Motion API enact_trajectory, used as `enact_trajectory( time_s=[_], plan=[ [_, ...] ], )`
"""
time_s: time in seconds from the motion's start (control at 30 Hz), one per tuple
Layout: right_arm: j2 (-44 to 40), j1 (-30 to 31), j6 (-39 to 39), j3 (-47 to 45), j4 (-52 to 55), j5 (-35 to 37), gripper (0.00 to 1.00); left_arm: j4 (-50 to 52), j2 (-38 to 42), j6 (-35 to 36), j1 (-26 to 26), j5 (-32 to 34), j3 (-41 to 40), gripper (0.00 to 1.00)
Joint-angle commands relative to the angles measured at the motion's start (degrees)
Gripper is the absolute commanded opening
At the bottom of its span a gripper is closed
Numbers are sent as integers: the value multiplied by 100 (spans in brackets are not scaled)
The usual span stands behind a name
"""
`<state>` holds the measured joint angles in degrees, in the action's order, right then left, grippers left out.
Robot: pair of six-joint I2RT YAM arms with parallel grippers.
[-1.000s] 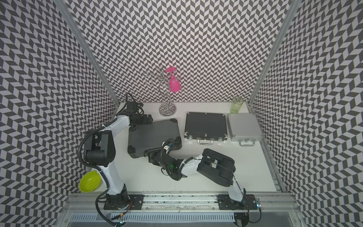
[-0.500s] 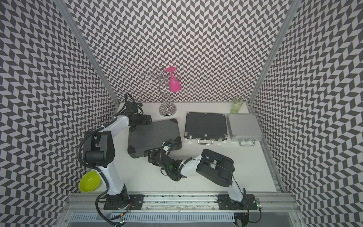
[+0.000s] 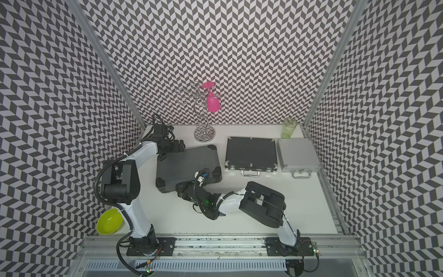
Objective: Close the poker set cases
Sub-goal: Fasten the fastener on the poker set case.
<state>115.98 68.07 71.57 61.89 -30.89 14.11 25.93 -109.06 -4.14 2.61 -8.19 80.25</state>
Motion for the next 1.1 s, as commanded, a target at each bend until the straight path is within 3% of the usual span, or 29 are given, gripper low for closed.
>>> enact_trajectory(
  time_s=[0.0,1.07],
  plan=[
    [178,-12,50,85,-266,105,78,850,-37,-156,28,-79,-350,90],
    [126,-114,779,-488,249,729,77,807,67,-182,-5,39,-334,90]
  ],
)
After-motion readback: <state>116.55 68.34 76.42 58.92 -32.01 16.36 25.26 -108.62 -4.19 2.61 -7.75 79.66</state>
